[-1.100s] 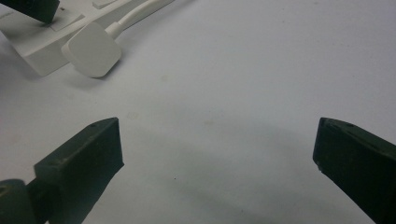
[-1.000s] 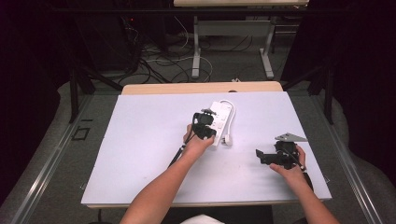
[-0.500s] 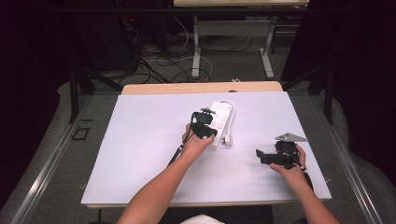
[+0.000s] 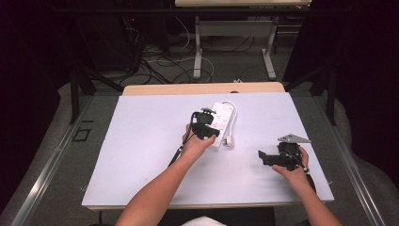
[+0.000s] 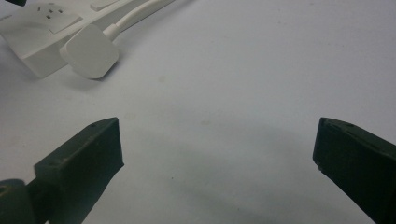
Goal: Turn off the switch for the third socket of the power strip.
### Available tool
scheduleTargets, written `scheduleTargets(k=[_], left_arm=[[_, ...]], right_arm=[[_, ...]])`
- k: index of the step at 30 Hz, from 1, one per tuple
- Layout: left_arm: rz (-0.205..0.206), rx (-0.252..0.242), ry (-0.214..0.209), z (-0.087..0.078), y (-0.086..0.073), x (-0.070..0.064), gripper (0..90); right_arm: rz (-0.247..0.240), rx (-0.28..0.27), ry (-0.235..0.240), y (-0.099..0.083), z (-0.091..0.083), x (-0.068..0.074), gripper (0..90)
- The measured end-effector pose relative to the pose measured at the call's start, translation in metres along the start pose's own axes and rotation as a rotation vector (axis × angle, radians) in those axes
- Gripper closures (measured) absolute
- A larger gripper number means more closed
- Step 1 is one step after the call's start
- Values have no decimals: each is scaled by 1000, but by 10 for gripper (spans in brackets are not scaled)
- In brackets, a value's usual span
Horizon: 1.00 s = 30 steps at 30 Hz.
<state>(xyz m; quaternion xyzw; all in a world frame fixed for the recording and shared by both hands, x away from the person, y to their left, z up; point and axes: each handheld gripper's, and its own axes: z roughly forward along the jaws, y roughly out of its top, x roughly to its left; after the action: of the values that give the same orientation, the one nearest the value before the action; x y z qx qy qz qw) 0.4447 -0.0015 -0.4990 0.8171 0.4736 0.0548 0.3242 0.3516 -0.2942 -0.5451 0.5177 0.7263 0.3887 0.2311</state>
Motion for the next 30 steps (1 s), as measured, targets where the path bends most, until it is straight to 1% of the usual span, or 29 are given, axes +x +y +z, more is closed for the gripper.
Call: scheduleTargets(k=[1,2,3,4,5,6,7,8,10,11,12,13,14,15,16,17,18,20,21,22,23,24,26,27,28,29,30], left_arm=[[-8,-11,5,0,0,-1,708],[10,-4,4,-1,0,0,703],[0,-14,2,-1,-1,-1,695],[11,-5,-4,-3,0,0,688],[-3,-13,-8,-3,-1,-2,682],[10,-2,-18,-5,0,-1,676],[4,-12,-14,-5,0,-2,671],[12,-9,-21,-7,0,-1,665],[12,-17,-21,-9,-1,-2,653],[5,-15,-30,-10,-1,-3,646],[14,-22,-28,-11,-1,-3,641],[18,-23,-29,-13,-1,-4,636],[11,-29,-33,-14,-2,-4,630],[23,-25,-40,-15,-1,-4,625],[17,-33,-41,-16,-2,-5,620],[29,-20,-46,-18,-1,-4,615],[22,-27,-45,-19,-2,-5,611],[26,-34,-47,-21,-2,-5,602],[27,-23,-51,-23,-2,-5,598],[35,-32,-51,-23,-2,-5,594],[23,-37,-53,-24,-2,-6,589],[31,-27,-58,-25,-2,-6,584],[40,-39,-56,-26,-3,-6,565],[35,-41,-60,-26,-3,-7,553],[36,-34,-67,-28,-3,-7,544],[52,-33,-65,-29,-3,-7,535],[49,-33,-68,-29,-3,-7,522]], right_arm=[[4,-1,0,0,0,0,10],[2,0,-1,0,0,0,9],[0,3,-4,0,1,0,9],[0,4,-2,0,1,0,10],[0,5,-3,0,1,1,9],[-2,4,-5,0,1,0,9],[-3,2,-4,0,0,0,9],[1,-1,-4,0,0,0,10],[5,-1,-5,0,0,0,10],[2,1,-8,0,0,0,9],[11,-1,-8,0,0,0,10],[5,1,-6,0,0,0,9],[2,0,-2,0,0,0,9],[-2,2,-7,0,0,0,9],[-1,-1,-2,0,0,0,10],[-2,0,-4,0,0,1,10],[-2,0,-2,0,0,1,10],[-2,2,-7,0,0,0,9],[1,1,-5,0,0,0,9],[1,1,-3,0,0,0,10],[1,1,-3,0,0,0,9],[0,1,-3,0,0,0,10],[-3,1,-7,0,0,0,9],[-3,1,-6,0,0,0,9],[-1,0,-5,0,0,0,10],[-1,2,-8,0,0,0,9],[1,2,-8,0,0,0,9]])
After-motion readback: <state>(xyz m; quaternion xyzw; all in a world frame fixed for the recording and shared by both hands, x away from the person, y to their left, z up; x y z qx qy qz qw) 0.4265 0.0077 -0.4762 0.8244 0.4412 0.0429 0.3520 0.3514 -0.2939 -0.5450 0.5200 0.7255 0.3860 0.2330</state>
